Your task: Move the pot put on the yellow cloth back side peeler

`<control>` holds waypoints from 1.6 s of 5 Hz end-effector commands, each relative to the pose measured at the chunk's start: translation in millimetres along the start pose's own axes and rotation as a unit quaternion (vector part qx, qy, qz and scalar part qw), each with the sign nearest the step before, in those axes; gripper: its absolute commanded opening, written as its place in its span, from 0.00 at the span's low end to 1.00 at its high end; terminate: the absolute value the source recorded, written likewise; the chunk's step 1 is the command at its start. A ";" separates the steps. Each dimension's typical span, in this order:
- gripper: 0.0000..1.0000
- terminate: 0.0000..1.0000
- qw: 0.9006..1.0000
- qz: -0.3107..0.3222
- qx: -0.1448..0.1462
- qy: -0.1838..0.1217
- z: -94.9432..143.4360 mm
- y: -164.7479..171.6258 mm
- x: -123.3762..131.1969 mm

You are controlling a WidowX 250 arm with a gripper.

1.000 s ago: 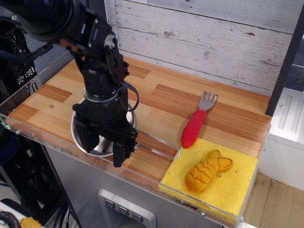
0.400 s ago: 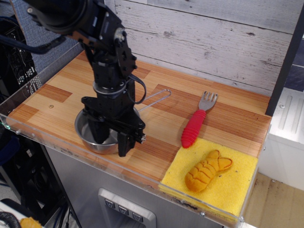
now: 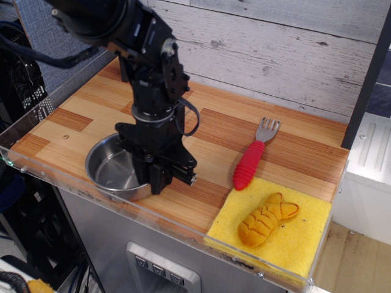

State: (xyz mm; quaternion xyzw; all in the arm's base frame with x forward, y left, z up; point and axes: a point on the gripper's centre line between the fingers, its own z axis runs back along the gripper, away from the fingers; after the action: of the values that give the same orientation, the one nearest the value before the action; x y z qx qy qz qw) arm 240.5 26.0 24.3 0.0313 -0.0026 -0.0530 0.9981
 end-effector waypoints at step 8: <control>0.00 0.00 1.000 0.018 0.002 0.011 29.9 125.4 -6.3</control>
State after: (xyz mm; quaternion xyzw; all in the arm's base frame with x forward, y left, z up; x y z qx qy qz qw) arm 243.9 144.3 51.4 0.0234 0.0256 -0.0408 0.9986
